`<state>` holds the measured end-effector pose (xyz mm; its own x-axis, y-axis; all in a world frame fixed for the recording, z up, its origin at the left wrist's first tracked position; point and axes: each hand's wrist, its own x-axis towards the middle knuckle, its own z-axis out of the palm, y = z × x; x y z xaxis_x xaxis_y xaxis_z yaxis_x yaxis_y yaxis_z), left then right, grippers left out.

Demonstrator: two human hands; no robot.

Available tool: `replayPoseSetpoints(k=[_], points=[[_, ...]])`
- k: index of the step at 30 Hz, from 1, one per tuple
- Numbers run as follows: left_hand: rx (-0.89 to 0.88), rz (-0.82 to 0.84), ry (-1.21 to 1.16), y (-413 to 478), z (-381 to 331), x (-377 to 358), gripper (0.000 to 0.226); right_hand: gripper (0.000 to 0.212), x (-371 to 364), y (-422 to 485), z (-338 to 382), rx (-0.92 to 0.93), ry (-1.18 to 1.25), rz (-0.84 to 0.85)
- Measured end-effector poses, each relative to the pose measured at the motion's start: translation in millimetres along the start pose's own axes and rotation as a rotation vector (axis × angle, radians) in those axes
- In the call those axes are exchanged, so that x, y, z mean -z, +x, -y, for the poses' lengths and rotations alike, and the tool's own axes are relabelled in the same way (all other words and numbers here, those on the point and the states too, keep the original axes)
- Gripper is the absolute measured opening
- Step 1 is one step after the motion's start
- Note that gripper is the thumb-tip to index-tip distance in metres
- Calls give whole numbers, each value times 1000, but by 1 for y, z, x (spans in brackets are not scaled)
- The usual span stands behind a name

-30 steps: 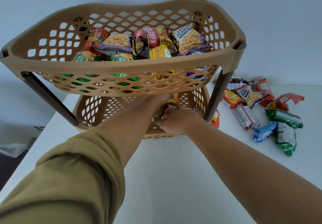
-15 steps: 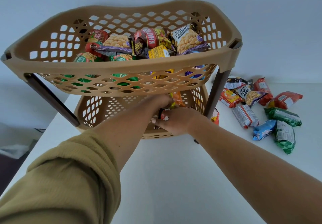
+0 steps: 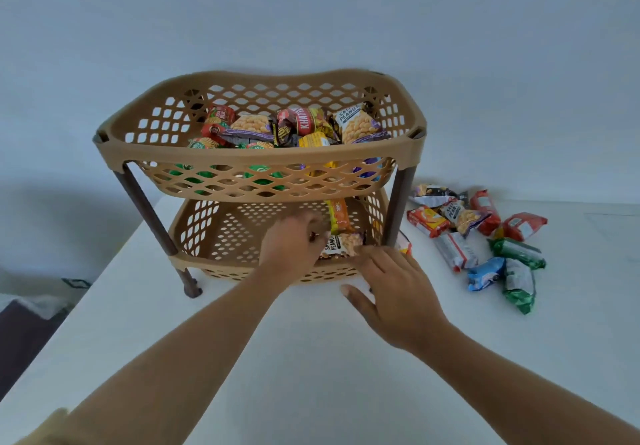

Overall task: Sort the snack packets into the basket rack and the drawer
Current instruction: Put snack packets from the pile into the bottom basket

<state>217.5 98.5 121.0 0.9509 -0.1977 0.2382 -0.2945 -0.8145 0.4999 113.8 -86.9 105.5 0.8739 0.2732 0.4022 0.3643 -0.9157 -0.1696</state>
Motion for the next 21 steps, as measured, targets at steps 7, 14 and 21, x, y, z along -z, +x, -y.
replayPoseSetpoints(k=[7,14,21], points=[[-279,-259,80,-97,-18,-49,37,49,2,-85,-28,-224,-48,95],[-317,54,79,-133,-49,-112,48,60,-5,-131,-67,-465,-47,185],[-248,172,179,-94,-108,-152,62,55,2,-128,-132,-489,-80,198]])
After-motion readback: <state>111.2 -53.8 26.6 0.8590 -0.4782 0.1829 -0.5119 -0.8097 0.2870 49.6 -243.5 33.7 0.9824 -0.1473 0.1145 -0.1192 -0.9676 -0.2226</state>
